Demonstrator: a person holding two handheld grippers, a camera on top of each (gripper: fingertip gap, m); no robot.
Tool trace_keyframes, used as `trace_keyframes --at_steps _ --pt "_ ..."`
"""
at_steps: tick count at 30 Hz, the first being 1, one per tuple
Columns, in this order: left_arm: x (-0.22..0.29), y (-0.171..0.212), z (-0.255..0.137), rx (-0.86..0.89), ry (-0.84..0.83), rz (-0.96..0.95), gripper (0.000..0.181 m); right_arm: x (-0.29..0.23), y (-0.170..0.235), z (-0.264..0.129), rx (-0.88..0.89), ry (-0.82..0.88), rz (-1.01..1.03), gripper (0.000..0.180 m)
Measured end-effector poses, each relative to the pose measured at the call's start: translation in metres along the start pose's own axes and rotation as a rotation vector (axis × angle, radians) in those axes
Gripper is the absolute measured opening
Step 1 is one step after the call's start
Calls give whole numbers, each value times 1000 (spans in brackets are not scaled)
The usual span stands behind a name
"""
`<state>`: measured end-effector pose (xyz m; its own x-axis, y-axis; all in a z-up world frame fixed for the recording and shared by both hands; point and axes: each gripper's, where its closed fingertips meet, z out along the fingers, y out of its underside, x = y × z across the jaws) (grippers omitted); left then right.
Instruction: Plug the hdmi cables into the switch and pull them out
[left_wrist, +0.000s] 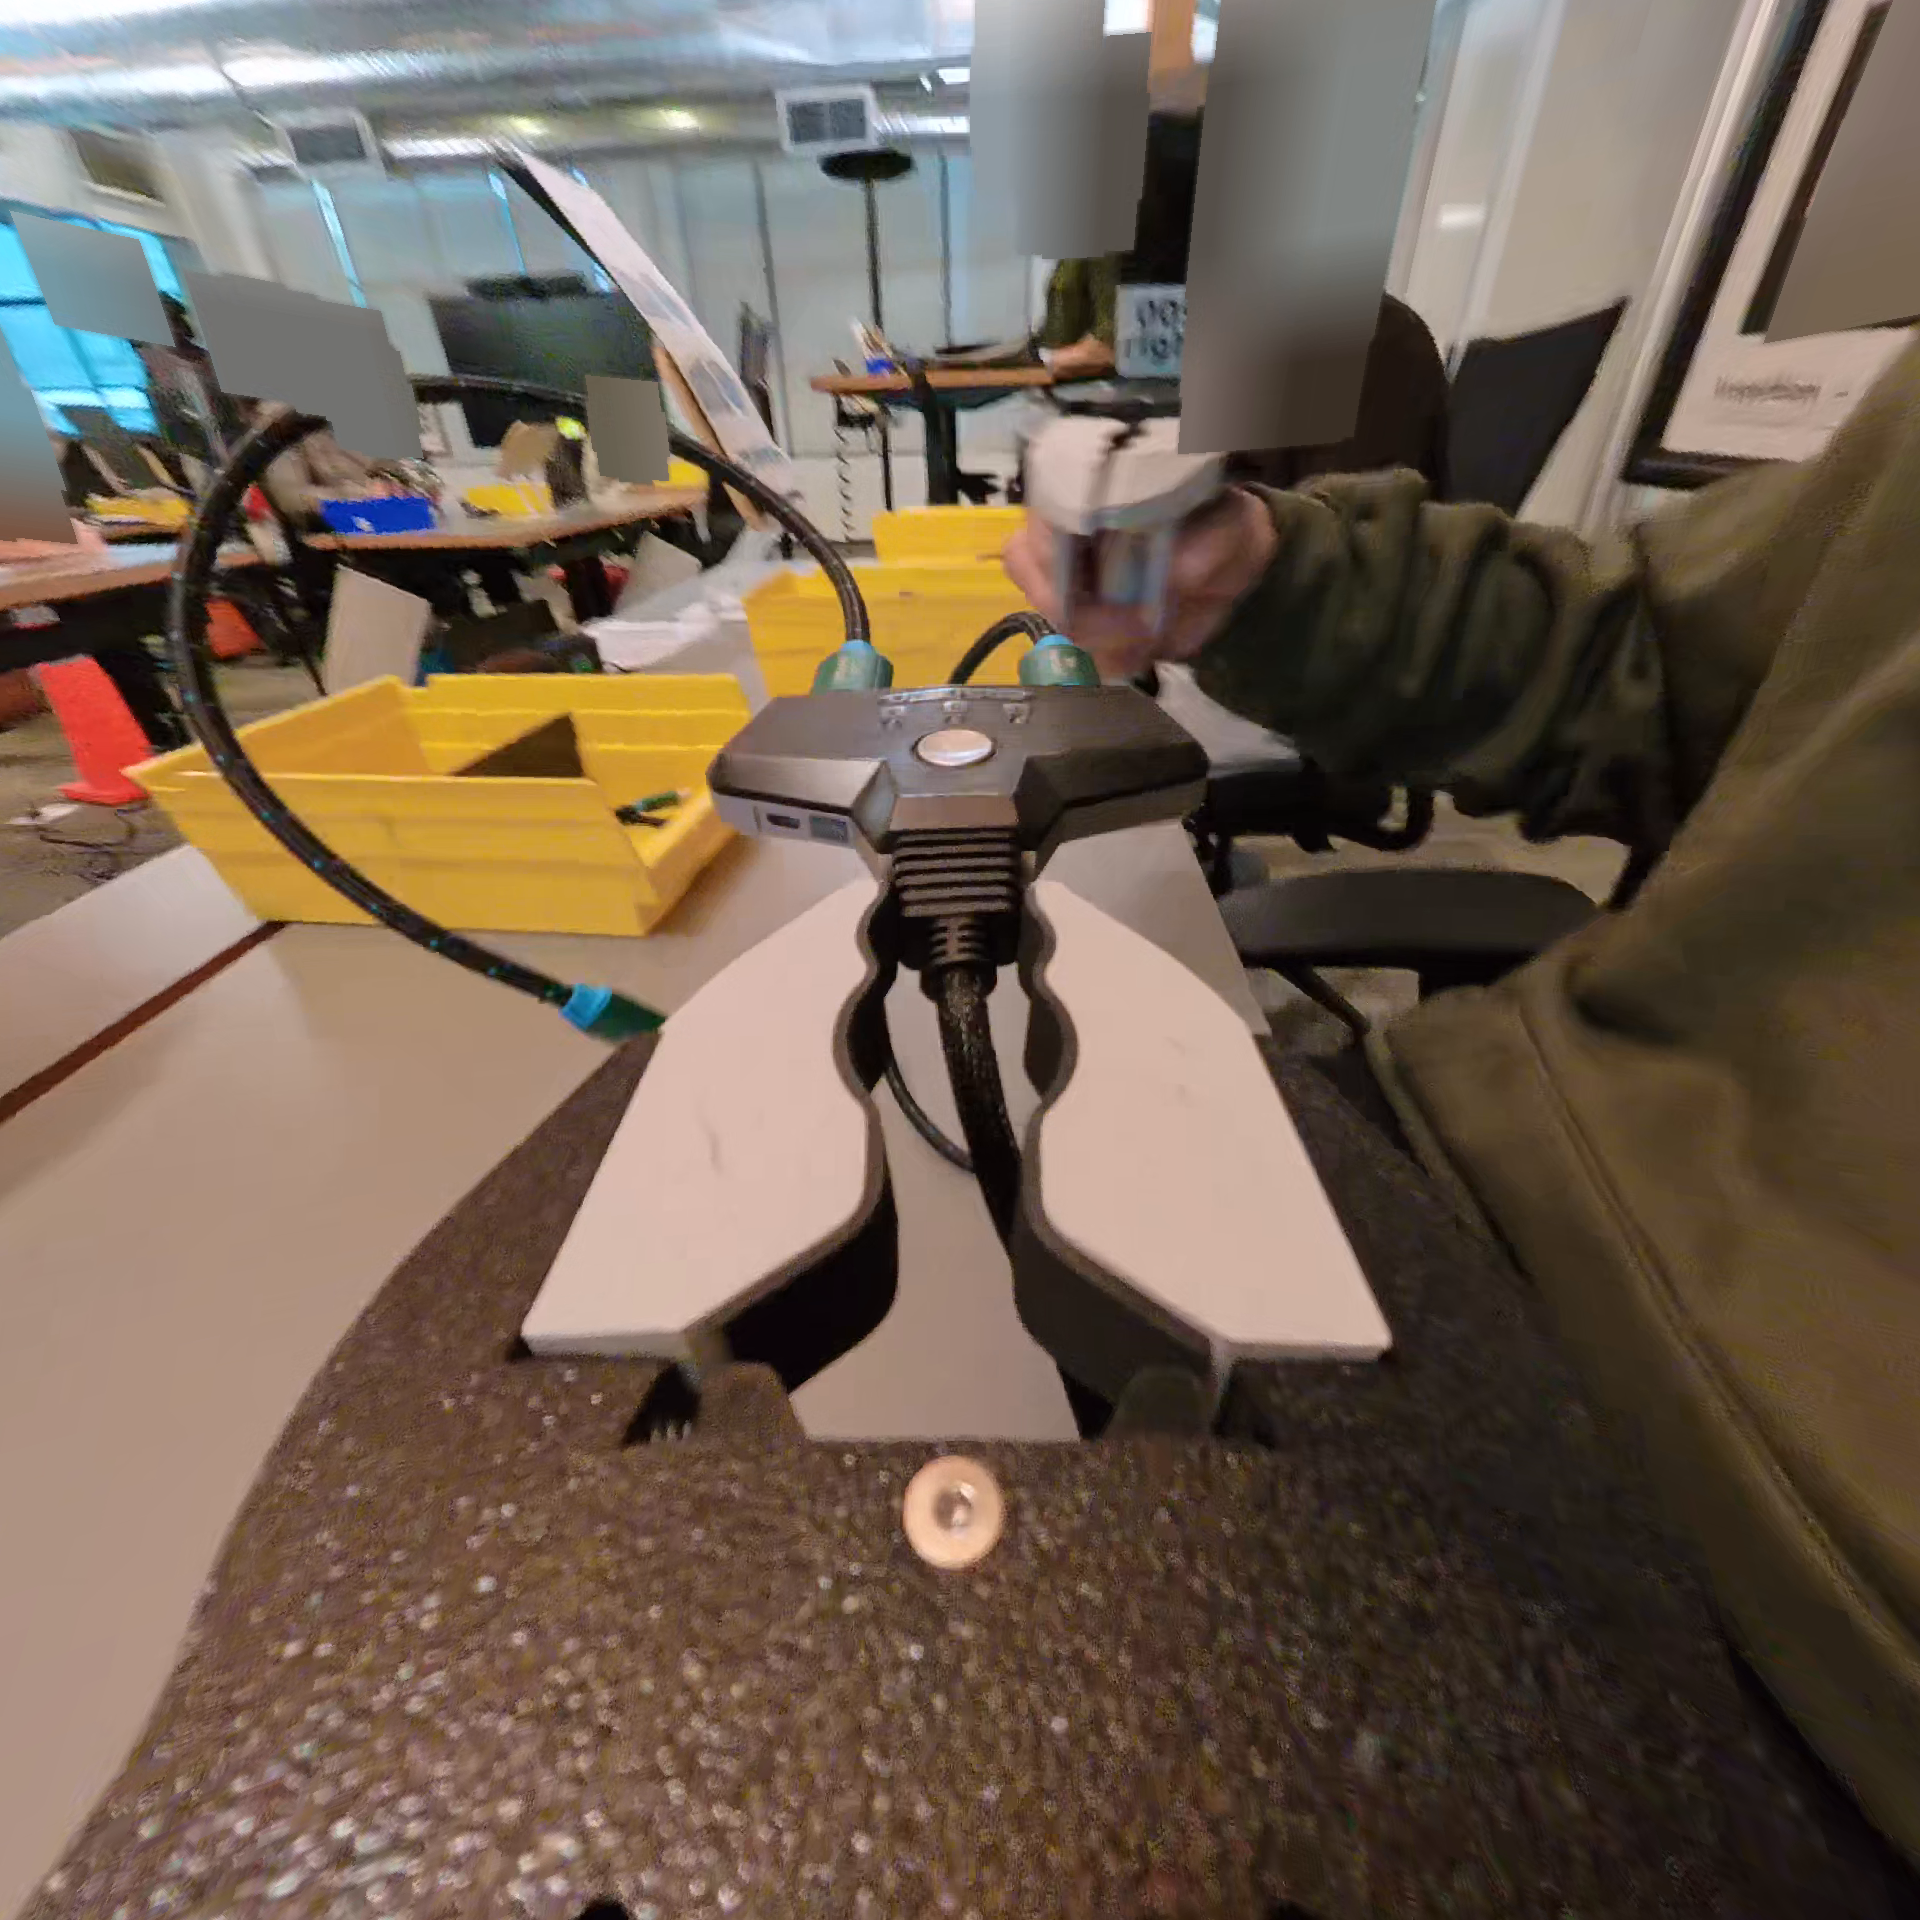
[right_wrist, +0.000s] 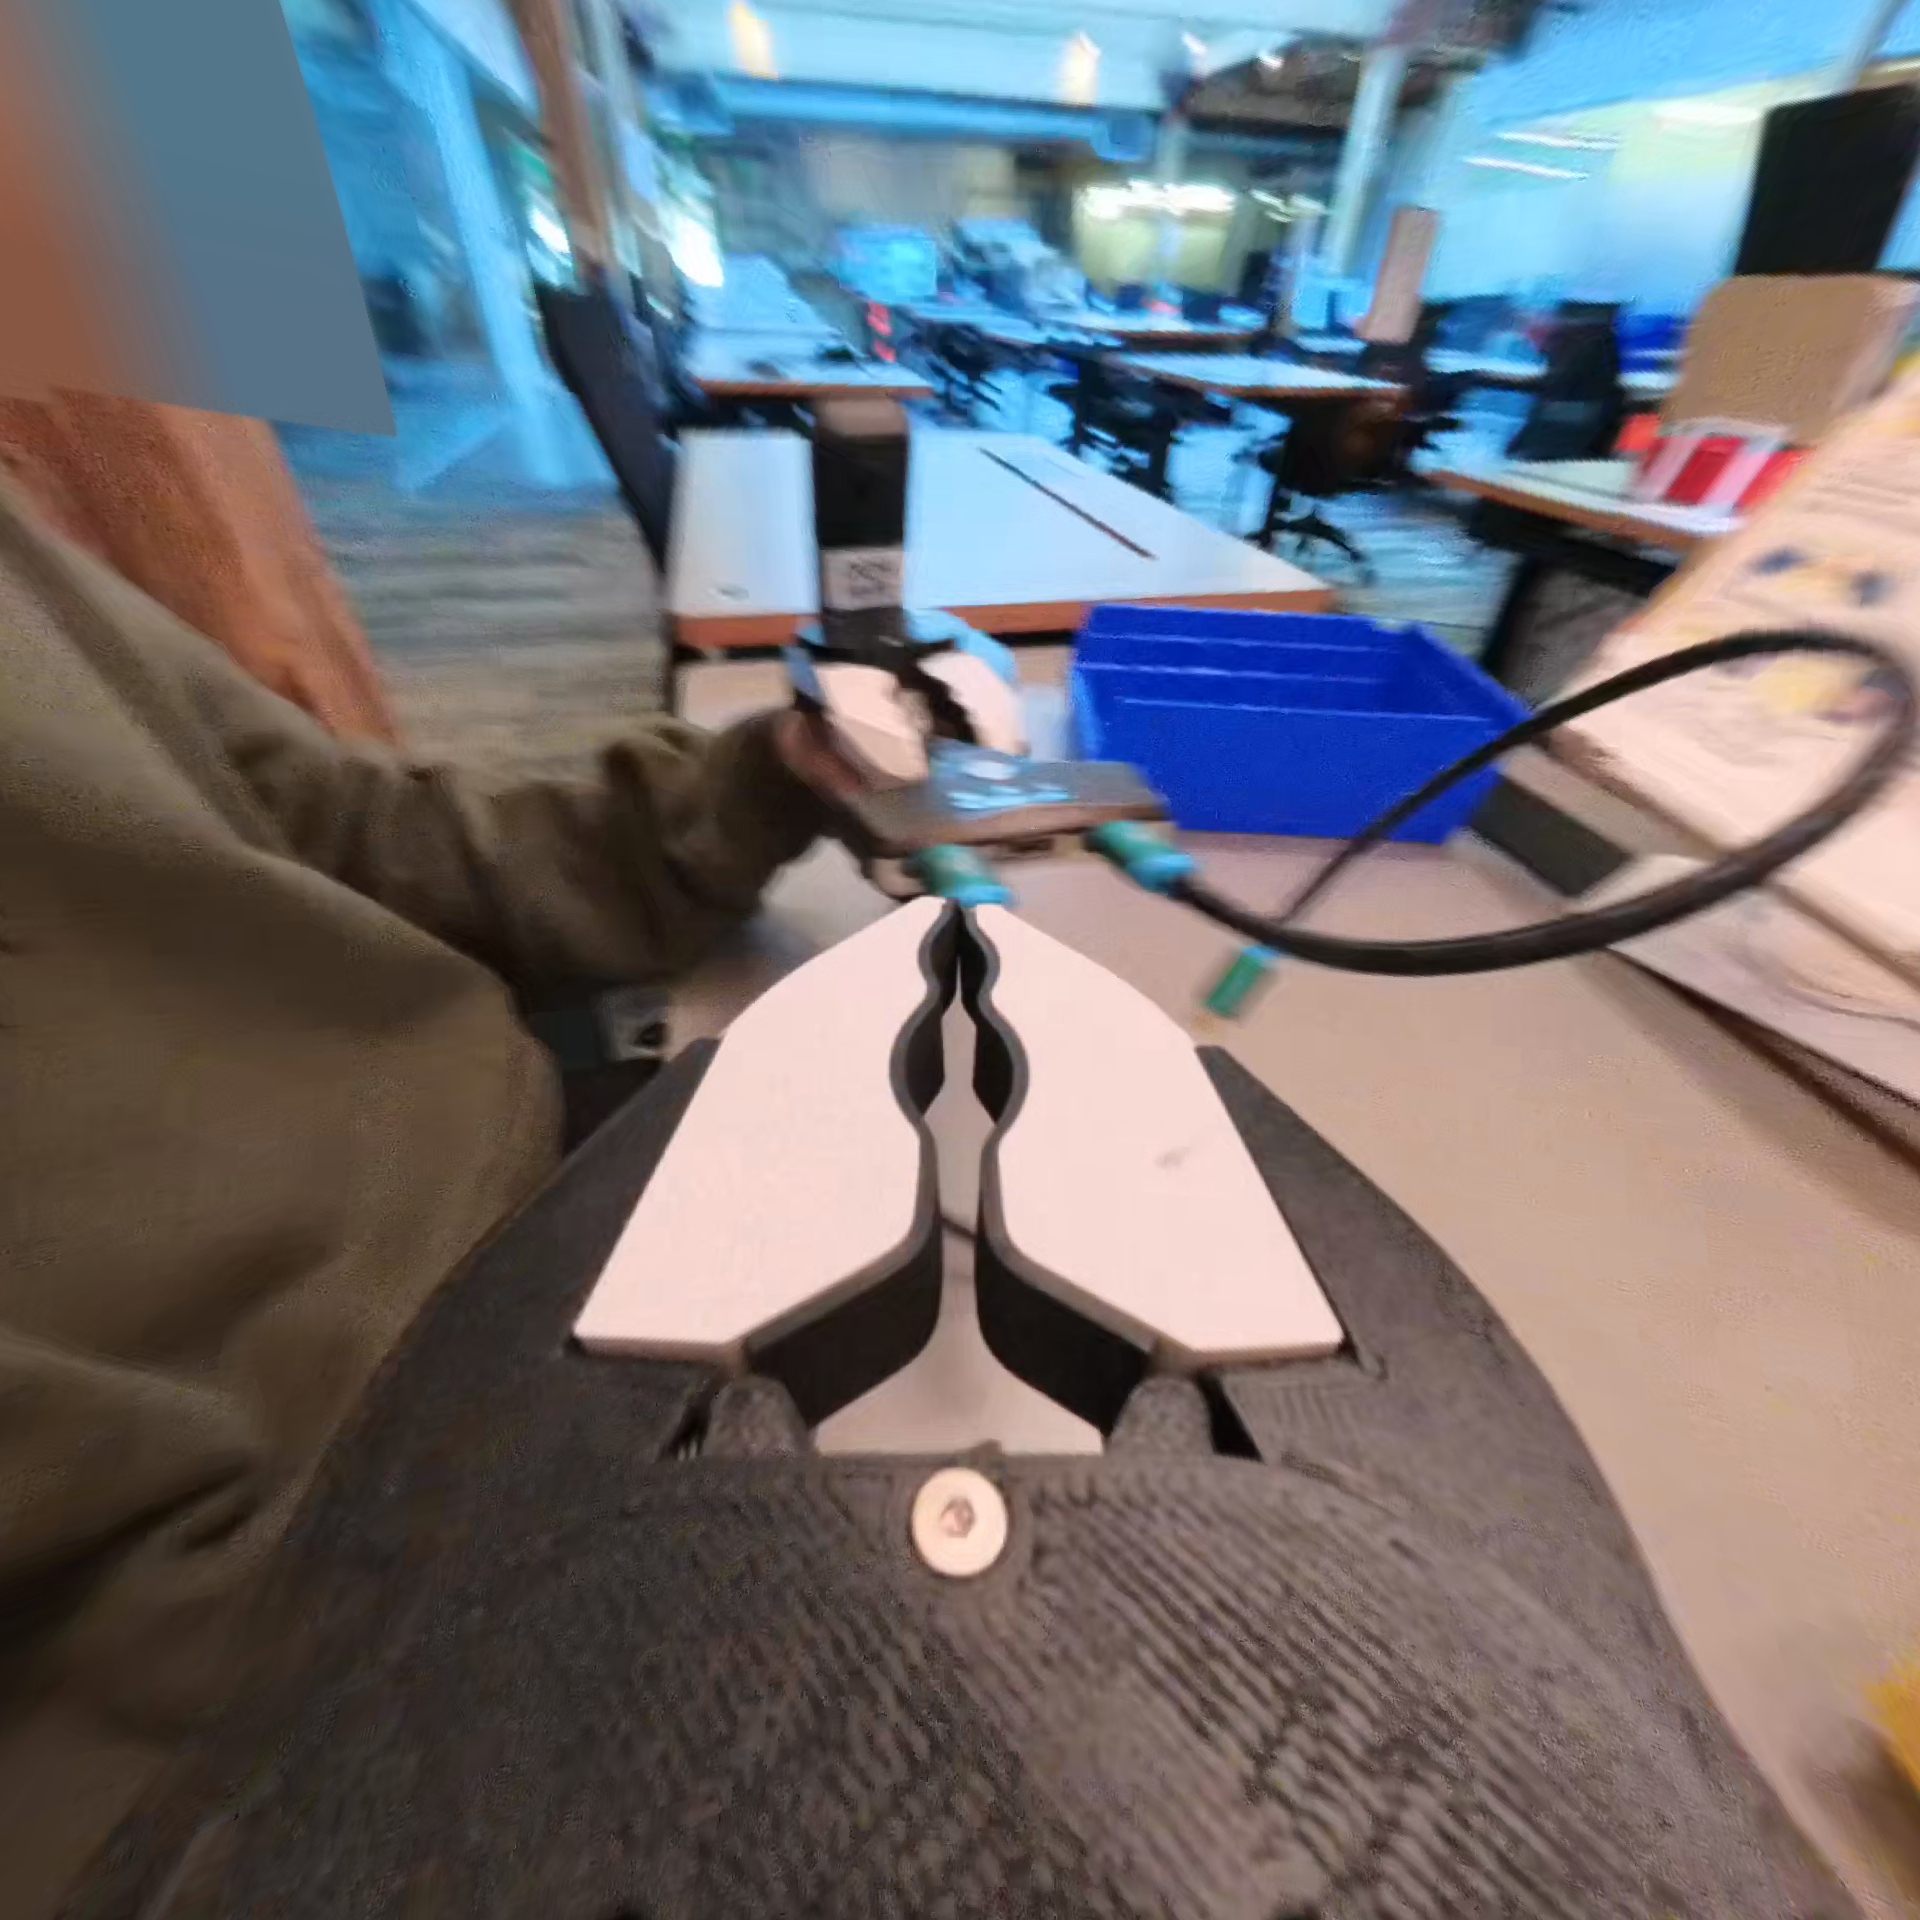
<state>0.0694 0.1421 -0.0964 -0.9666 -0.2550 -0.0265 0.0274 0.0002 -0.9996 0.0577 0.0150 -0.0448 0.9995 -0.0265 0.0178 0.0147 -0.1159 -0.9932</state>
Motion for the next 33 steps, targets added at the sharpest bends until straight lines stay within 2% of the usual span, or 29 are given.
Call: trace_keyframes --at_steps 1,2,3,5,7,10,13,15,16,19,25,27,33 --pt "0 0 3 0 2 9 21 -7 10 11 -72 -1 -59 1" --pt "3 1 6 -9 15 22 21 -13 21 21 -139 21 -170 19" --pt "5 2 9 -12 15 39 21 -18 22 30 -153 36 -216 28" --pt "4 2 8 -15 1 59 21 -25 21 43 -148 26 -206 31" --pt "3 5 5 -33 -5 77 21 -14 17 47 -119 106 -234 24" --pt "3 9 3 -46 -3 86 21 -14 17 50 -105 99 -236 21" --pt "3 13 3 -60 -1 93 21 -10 29 50 -188 99 -260 19" --pt "7 15 4 -72 25 105 21 -3 38 48 -263 132 -283 30" --pt "9 15 5 -69 34 107 21 4 42 44 -313 162 -318 30" --pt "9 17 8 -81 31 111 21 -5 48 44 -402 115 -383 33" --pt "5 19 13 -93 13 45 21 2 68 51 -604 263 -761 30" --pt "6 19 14 -95 17 32 21 9 65 53 -620 356 -895 17" --pt "3 20 13 -74 24 -6 21 12 62 56 -589 391 -957 16"
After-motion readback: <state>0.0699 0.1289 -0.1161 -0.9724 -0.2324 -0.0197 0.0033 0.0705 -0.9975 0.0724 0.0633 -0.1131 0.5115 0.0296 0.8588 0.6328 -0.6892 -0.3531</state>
